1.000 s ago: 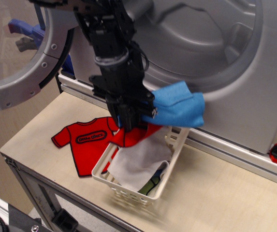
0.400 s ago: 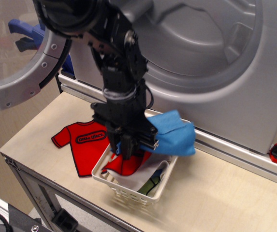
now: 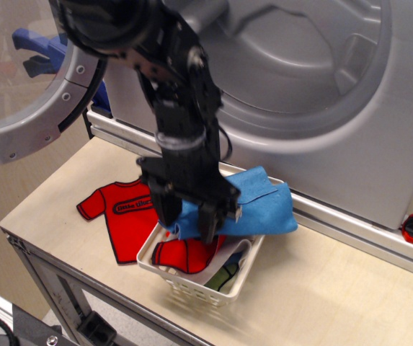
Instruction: Take clothes out of laundry machine
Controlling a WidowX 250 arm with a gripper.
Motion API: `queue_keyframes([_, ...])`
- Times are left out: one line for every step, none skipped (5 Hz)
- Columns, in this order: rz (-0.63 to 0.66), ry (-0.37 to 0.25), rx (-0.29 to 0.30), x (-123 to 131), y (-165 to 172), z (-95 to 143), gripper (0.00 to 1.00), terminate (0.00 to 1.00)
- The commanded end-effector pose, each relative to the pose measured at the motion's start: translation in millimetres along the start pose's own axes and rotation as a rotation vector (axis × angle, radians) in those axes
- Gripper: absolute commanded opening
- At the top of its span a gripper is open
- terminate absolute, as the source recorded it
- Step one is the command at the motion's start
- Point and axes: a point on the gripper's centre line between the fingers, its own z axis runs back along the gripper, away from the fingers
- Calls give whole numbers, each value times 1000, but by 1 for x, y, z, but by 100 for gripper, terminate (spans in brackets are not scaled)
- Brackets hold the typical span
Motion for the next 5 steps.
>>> queue_keyframes([10,-104,-10,31,-16,64,100,0])
queue_keyframes([-27,-137,11,37,-23,66,100,0])
queue_keyframes([-95,-110,7,39,-10,69,100,0])
queue_keyframes([-95,-110,7,39,-10,69,100,0])
queue_keyframes([-95,-110,7,39,-10,69,100,100])
